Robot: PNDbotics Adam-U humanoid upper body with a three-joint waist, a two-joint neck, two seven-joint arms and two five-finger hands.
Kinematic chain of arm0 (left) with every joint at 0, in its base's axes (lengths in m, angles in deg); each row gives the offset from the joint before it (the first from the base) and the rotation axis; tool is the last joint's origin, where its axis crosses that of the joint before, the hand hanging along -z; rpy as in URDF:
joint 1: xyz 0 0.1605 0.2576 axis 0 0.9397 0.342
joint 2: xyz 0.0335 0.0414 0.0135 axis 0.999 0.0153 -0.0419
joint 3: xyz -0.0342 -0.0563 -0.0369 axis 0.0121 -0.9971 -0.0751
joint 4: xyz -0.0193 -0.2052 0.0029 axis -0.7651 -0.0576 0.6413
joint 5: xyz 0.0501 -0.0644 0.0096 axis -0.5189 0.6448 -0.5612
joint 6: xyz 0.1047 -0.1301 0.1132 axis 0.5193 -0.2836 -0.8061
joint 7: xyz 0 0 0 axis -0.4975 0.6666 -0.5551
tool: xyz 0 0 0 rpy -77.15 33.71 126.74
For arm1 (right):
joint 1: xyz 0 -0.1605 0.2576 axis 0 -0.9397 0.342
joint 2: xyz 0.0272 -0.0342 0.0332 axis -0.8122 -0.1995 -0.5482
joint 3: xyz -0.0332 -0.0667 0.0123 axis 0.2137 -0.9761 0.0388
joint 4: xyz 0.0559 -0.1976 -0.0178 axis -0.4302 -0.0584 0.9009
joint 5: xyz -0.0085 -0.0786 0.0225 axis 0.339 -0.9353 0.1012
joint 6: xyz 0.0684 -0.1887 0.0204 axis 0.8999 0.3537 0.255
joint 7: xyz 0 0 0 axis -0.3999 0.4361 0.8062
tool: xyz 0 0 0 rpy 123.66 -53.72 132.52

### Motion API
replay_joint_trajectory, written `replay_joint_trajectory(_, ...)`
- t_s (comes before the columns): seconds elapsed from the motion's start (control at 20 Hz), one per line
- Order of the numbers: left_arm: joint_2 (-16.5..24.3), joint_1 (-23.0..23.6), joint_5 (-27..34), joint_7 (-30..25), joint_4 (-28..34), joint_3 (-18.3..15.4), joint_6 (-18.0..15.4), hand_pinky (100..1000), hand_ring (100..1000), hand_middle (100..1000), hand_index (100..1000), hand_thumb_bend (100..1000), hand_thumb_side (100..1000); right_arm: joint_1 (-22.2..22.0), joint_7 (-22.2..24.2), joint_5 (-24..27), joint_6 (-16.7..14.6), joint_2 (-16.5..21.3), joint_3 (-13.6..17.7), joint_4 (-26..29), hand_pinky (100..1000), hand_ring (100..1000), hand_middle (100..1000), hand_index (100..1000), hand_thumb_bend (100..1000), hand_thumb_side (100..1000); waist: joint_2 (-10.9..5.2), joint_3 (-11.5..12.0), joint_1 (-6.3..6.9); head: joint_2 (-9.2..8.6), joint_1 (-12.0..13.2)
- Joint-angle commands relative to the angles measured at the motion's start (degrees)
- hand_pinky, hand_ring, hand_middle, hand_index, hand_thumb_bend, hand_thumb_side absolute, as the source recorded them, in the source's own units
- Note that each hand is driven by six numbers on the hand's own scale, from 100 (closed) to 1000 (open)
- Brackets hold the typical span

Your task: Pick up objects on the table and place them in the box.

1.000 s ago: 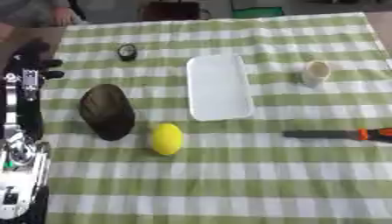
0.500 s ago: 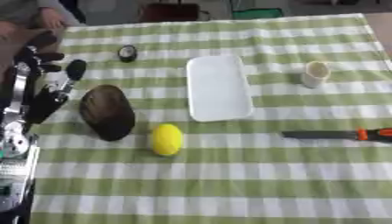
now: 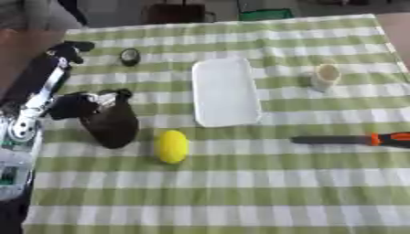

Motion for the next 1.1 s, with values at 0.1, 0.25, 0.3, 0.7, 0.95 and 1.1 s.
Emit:
replay_joint_trajectory(0.1, 1.7, -1.9, -5.6, -6.4, -2.3, 1.8, 0.1, 732, 760, 816, 920, 971, 603, 0.4, 0.3, -0.2, -0.1, 1.5, 0.3, 1.5, 581, 676, 725, 822, 434, 726, -1.10, -0.4, -0.38, -0.47, 0.4)
replay_joint_trajectory(0.25, 1.7, -2.0, -9.5, -8.4, -2.4, 2.0, 0.4, 738, 777, 825, 921, 980, 605, 0.3, 0.2, -0.1, -0.1, 1.5, 0.4, 1.5, 581, 675, 725, 822, 434, 726, -1.03, -0.6, -0.43, -0.52, 0.5)
replay_joint_trajectory(0.3, 1.8, -1.9, -10.7, -8.1, -2.4, 2.0, 0.7, 738, 785, 827, 921, 985, 610, 0.3, 0.2, -0.1, -0.1, 1.5, 0.4, 1.5, 581, 674, 724, 822, 434, 726, -1.04, -0.5, -0.43, -0.58, 0.5)
replay_joint_trajectory(0.7, 1.6, -1.1, -15.6, -7.9, -3.2, 2.0, 2.1, 727, 780, 825, 918, 966, 601, 0.4, 0.3, -0.1, -0.1, 1.4, 0.4, 1.4, 580, 672, 721, 822, 435, 727, -1.11, -0.4, -0.52, -0.66, 0.7)
replay_joint_trajectory(0.95, 1.3, -1.0, -15.3, -9.0, -4.6, 2.0, 2.2, 689, 754, 808, 909, 951, 576, 0.5, 0.4, -0.2, -0.1, 1.4, 0.4, 1.2, 580, 671, 721, 821, 439, 728, -1.15, -0.4, -0.52, -0.63, 0.8)
replay_joint_trajectory(1.1, 0.8, -1.1, -13.5, -7.6, -6.4, 2.1, 2.7, 604, 675, 770, 886, 869, 529, 0.5, 0.4, -0.2, -0.2, 1.3, 0.5, 1.2, 580, 669, 720, 822, 443, 729, -1.14, -0.5, -0.56, -0.72, 1.0)
